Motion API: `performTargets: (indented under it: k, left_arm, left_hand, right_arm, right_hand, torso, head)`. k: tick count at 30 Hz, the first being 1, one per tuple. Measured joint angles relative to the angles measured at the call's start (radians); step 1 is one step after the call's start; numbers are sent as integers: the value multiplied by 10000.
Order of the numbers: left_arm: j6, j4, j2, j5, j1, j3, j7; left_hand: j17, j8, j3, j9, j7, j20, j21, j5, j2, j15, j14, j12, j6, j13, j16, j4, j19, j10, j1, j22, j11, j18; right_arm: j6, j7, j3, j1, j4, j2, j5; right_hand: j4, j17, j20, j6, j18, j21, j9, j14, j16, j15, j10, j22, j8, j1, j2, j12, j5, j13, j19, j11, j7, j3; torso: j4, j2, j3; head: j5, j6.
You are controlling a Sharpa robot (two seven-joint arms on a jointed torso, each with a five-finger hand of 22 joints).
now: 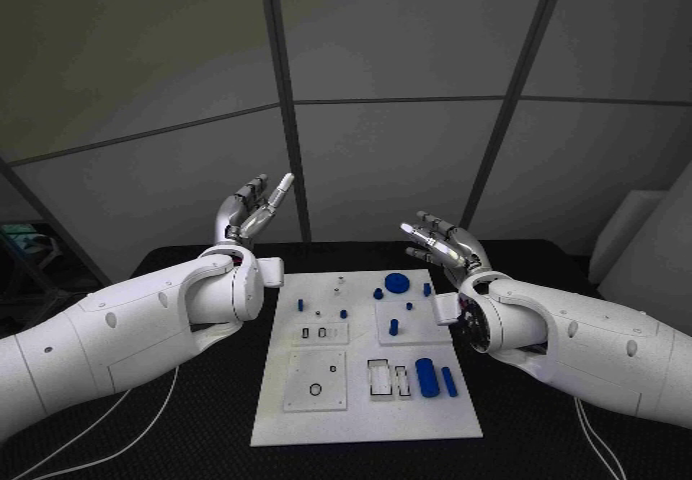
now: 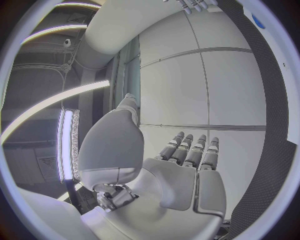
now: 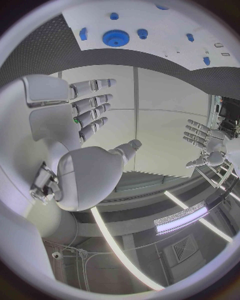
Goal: Assemble the parts on the task board
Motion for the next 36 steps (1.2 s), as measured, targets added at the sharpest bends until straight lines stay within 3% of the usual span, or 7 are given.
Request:
performTargets:
  k: [3, 5, 13, 17, 19, 21, 36]
  left_arm:
    - [99, -7, 4, 6, -1, 0, 53]
    - [156, 60, -71, 10, -3, 0, 73]
    - [362, 257, -508, -143, -3, 1, 230]
    - [539, 383, -622, -279, -4, 0, 268]
    - [627, 444, -697, -330, -4, 0, 268]
    - [733, 552, -790, -378, -6, -1, 266]
    - [1547, 1868, -1554, -671, -12, -1, -4]
  left_hand:
    - [30, 39, 26, 22, -11, 159, 77, 40, -57, 127, 127, 40, 169, 33, 42, 141, 89, 172, 447, 35, 172, 10]
    - [54, 41, 83, 40, 9, 213, 101, 40, 1, 163, 279, 74, 298, 53, 81, 170, 155, 324, 556, 62, 282, 552]
    - [327, 475, 597, 238, 138, 204, 950, -203, 693, 143, 3219, 521, 2276, 244, 764, 113, 2248, 2915, 1825, 506, 1008, 549]
    - [442, 823, 856, 385, 344, 181, 1872, -310, 1152, -130, 5221, 775, 4043, 345, 1231, 0, 4413, 4879, 2142, 947, 790, 557]
    - [478, 1048, 931, 476, 483, 162, 2205, -315, 1326, -301, 5859, 972, 5107, 402, 1425, -76, 5050, 5845, 2259, 1075, 658, 1084]
    - [483, 1163, 938, 505, 666, 137, 2483, -353, 1440, -450, 6389, 1089, 5775, 408, 1564, -238, 5553, 6393, 2356, 1165, 528, 1097]
    - [768, 965, 658, 352, 632, -417, 3330, -352, 1764, -1111, 8792, 1268, 7100, 403, 1882, -1214, 7273, 8287, 2519, 1384, -38, 1093]
  right_arm:
    - [451, -322, 69, 1, -112, 54, -383]
    - [631, -436, 70, 9, -162, 37, -822]
    - [798, -513, 88, 290, -659, -150, -4196]
    - [829, -601, 79, 466, -817, -117, -5532]
    - [850, -669, 79, 563, -901, -112, -6100]
    - [886, -779, 81, 688, -987, -110, -6735]
    - [2167, -2847, 87, 1325, -1064, 82, -11692]
  right_hand:
    - [-222, 88, 42, 820, 211, 277, 85, 1283, 206, 102, 1181, 123, 166, 556, 7, 178, 47, 87, 855, 155, 59, 95]
    - [-405, 135, 63, 1553, 368, 443, 148, 2188, 350, 119, 2176, 179, 288, 913, -1, 329, 49, 142, 1317, 193, 115, 141]
    - [-915, 200, 19, 4515, 749, 907, 311, 4705, 634, -122, 4986, 254, 657, 1798, -86, 581, 49, 200, 2559, -30, 457, 466]
    - [-1110, 224, -105, 5591, 758, 1102, 322, 5676, 659, -310, 5987, 254, 715, 1915, -204, 581, 49, 211, 3107, -205, 660, 730]
    - [-1149, 242, -175, 5993, 756, 1197, 322, 6087, 699, -403, 6394, 254, 715, 1915, -204, 548, 49, 211, 3360, -287, 700, 915]
    - [-1181, 256, -260, 6339, 756, 1275, 322, 6470, 699, -502, 6761, 253, 715, 1969, -258, 459, 49, 219, 3596, -367, 661, 1113]
    - [-1136, 799, -1074, 7764, 911, 2326, 357, 9220, 1200, -1313, 8266, 531, 557, 1849, -987, 271, 48, 244, 5718, -886, 222, 1937]
  torso:
    - [0, 1, 0]
    - [-1, 9, -1]
    - [25, 215, 2]
    - [73, 325, 10]
    - [96, 385, 15]
    - [117, 444, 21]
    - [340, 1080, -49]
  head:
    - [0, -1]
    - [-4, -8]
    - [-128, -142]
    - [-159, -143]
    - [-168, -121]
    - [-197, -101]
    - [-434, 128]
